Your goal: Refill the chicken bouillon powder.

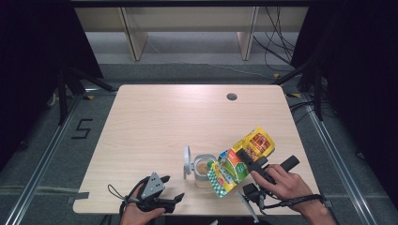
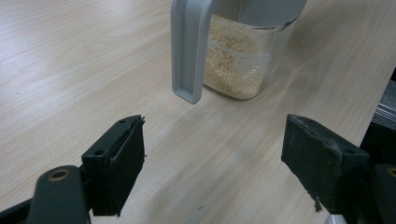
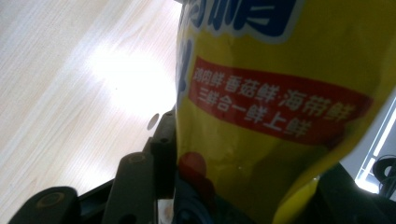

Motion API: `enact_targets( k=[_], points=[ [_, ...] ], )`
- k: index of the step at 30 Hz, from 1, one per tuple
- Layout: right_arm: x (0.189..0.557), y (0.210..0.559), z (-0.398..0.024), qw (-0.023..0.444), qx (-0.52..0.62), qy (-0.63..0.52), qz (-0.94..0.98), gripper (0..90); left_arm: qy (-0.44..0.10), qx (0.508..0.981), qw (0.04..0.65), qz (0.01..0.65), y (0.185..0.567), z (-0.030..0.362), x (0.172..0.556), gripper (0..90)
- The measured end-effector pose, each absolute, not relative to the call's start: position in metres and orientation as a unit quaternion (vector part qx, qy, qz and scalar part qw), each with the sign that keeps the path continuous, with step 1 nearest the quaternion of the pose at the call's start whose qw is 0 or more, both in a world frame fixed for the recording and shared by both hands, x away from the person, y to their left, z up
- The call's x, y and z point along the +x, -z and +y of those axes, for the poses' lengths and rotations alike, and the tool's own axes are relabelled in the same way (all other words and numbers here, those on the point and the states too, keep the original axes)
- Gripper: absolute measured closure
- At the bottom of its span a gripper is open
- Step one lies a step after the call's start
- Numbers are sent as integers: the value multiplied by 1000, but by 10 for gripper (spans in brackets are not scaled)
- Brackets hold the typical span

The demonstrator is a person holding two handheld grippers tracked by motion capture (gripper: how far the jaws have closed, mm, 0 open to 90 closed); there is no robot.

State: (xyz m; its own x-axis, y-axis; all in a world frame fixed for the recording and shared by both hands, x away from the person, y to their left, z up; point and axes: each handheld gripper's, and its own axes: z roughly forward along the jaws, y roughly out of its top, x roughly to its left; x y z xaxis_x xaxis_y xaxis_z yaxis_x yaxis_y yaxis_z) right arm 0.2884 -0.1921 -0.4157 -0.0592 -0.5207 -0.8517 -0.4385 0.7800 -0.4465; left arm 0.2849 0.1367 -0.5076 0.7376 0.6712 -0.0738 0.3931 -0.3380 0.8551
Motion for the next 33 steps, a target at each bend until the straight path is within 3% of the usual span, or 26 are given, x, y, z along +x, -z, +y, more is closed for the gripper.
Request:
enact_targets(
  k=[33],
  points=[
    [289,416,-194,604,-328,31,725,569,-150,810,463,328,508,138,286,207]
  ],
)
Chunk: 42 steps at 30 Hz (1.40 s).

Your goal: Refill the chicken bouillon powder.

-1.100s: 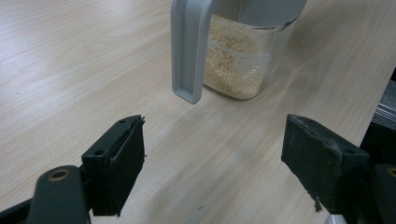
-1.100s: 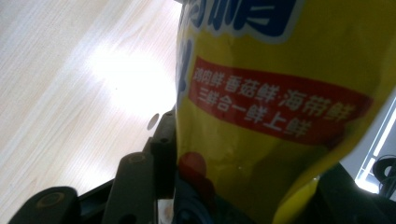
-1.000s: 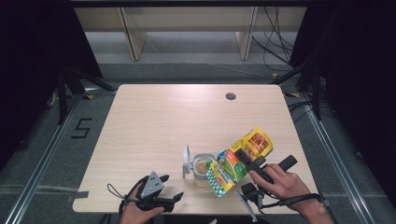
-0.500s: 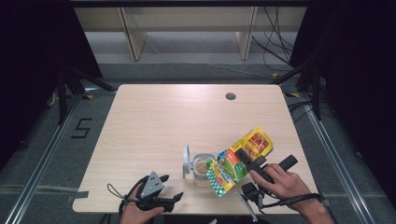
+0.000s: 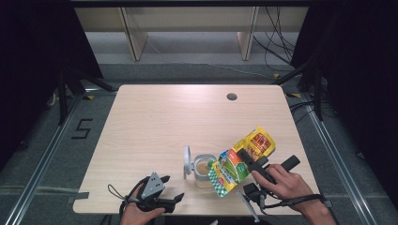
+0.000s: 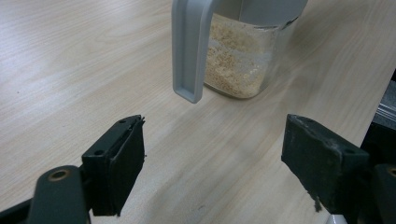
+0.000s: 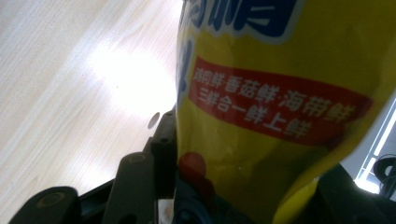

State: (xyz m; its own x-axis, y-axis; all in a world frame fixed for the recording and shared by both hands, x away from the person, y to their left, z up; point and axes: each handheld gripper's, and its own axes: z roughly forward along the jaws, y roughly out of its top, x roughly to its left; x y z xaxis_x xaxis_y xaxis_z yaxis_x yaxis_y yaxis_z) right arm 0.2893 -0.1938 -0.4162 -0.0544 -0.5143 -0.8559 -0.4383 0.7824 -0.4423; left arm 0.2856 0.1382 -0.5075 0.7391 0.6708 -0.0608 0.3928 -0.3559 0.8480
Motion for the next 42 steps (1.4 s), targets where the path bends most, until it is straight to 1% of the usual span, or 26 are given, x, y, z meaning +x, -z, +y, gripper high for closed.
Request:
enact_targets(
  k=[5,9,15,19,20,22,42],
  points=[
    [290,419,-195,597,-324,37,733,570,-149,805,468,333,507,137,285,207],
    [289,416,-195,604,-322,27,728,570,-151,810,461,330,507,138,285,207],
    [291,419,-195,598,-328,34,731,577,-148,805,470,330,507,138,285,207],
    [291,418,-195,602,-329,31,727,578,-154,813,458,326,507,139,286,207],
    [290,419,-196,599,-322,34,733,578,-150,805,469,331,507,137,285,207],
    [290,419,-195,596,-327,39,732,579,-148,807,467,329,507,138,285,207],
    [288,417,-195,609,-333,44,718,582,-148,807,467,329,507,138,285,207]
  ],
)
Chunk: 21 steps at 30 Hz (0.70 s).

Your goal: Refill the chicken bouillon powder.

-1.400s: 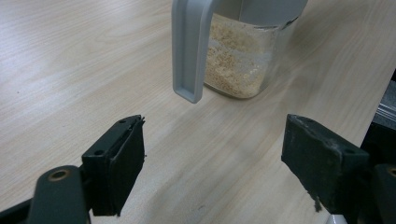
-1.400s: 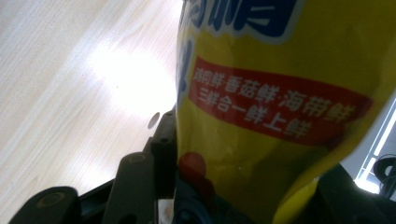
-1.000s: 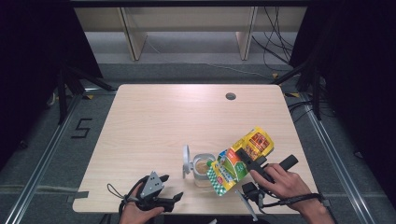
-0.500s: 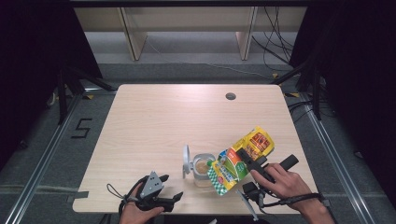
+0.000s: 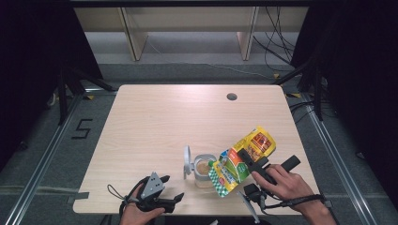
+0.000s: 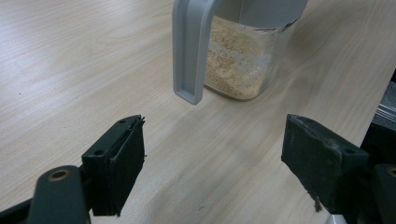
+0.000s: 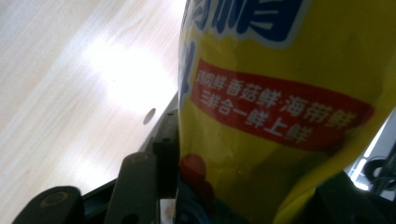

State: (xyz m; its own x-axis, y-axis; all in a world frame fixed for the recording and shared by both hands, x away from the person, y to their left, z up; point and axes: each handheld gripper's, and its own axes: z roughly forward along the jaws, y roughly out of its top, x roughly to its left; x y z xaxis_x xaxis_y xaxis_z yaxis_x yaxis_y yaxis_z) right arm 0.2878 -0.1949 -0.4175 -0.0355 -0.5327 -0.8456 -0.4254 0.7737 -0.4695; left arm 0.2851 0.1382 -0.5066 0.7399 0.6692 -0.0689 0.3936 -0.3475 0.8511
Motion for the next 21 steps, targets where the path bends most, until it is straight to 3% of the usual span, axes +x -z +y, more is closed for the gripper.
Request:
enact_targets(
  k=[21],
  points=[
    [287,417,-194,611,-339,47,714,584,-149,808,465,330,507,138,285,207]
  ],
)
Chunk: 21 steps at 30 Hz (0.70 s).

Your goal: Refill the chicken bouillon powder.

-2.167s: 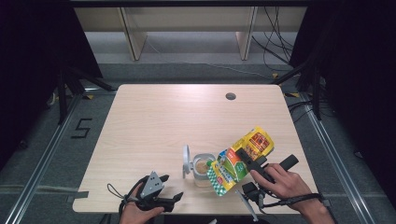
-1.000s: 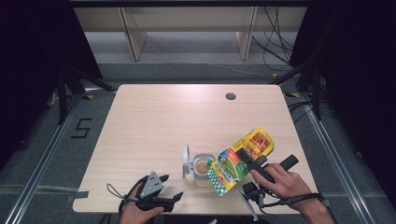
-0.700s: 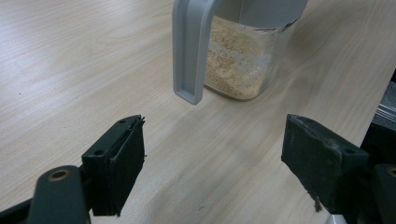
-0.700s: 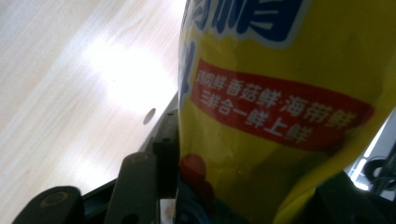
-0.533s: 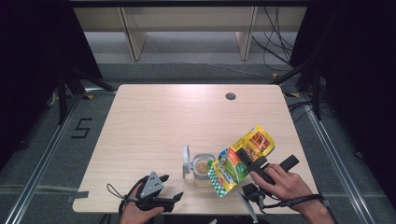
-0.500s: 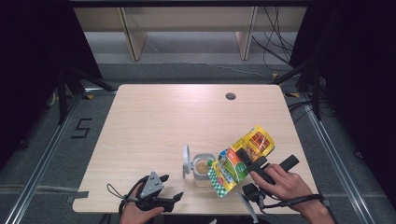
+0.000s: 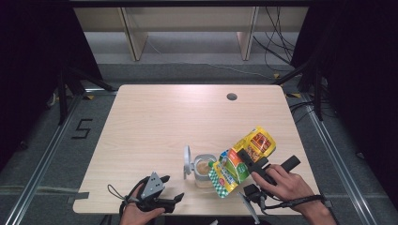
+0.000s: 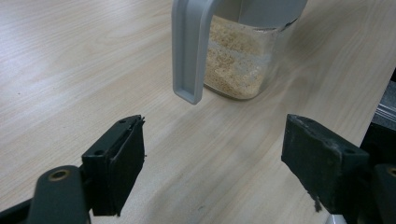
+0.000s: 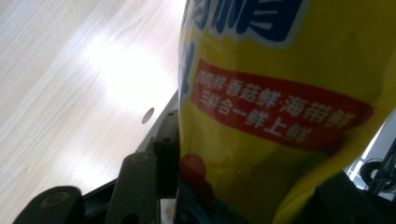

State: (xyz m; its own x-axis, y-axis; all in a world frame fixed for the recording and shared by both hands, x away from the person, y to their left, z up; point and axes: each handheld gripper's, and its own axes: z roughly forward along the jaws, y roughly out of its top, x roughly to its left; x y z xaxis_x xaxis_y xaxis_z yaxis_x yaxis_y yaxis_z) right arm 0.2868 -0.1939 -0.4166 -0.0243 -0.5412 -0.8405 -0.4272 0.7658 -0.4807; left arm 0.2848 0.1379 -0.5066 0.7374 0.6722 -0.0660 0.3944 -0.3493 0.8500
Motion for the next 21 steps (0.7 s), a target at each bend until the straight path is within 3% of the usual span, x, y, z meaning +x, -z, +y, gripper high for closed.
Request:
enact_targets(
  k=[21],
  points=[
    [288,417,-196,610,-337,40,716,604,-150,808,467,328,507,138,285,207]
  ],
)
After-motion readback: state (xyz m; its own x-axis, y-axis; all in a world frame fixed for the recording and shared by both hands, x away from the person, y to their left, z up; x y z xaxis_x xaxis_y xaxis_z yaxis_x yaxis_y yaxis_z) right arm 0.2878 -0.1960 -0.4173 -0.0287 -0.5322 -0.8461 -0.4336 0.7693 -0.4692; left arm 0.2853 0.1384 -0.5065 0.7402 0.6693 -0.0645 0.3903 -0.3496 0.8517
